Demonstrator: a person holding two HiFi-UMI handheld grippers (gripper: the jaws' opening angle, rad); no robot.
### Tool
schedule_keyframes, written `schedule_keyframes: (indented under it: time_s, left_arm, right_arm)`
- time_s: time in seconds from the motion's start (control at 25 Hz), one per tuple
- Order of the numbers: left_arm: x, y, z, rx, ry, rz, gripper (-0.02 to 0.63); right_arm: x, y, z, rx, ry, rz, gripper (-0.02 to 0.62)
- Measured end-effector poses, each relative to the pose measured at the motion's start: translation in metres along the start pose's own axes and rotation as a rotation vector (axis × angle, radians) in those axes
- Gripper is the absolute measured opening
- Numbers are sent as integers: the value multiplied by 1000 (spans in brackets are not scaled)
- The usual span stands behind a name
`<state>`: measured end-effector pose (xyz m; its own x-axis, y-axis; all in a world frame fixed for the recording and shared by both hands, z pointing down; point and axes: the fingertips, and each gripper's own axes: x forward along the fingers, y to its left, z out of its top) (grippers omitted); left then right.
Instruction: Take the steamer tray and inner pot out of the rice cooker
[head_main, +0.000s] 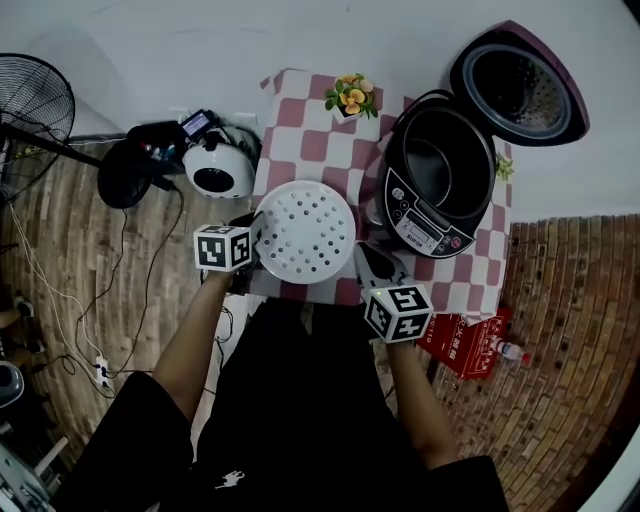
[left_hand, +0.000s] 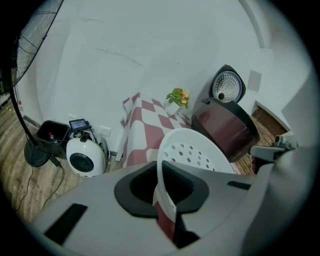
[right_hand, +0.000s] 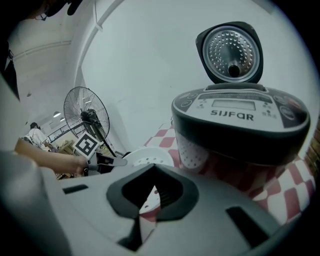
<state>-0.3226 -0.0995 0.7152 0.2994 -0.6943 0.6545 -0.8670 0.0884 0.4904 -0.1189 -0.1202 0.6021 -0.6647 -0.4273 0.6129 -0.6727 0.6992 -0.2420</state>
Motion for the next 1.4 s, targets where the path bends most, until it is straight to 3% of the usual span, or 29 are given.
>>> schedule_keyframes:
  time_s: [0.28, 0.64, 0.8, 0.88, 1.12, 1.4]
  left_arm:
    - [6, -4, 0, -8, -3, -7, 38]
    - [6, -2, 1, -88, -31, -32, 53]
    - [4, -2, 2, -113, -45, -35, 96]
    - [-1, -5, 6, -101, -54, -37, 131]
    - [-21, -12, 20, -70, -94, -27, 141]
    - [-56, -43, 52, 75, -169, -16, 149]
  right_arm:
    - [0, -2, -3, 5, 2, -4, 2]
    - [-1, -1, 0, 0, -6, 0, 2]
    - [-2, 1, 5, -12, -17, 6, 2]
    - [-3, 1, 10, -18, -29, 10, 2]
    - [-5, 7, 28, -43, -68, 38, 2]
    - [-19, 22, 61, -80, -148, 90, 2]
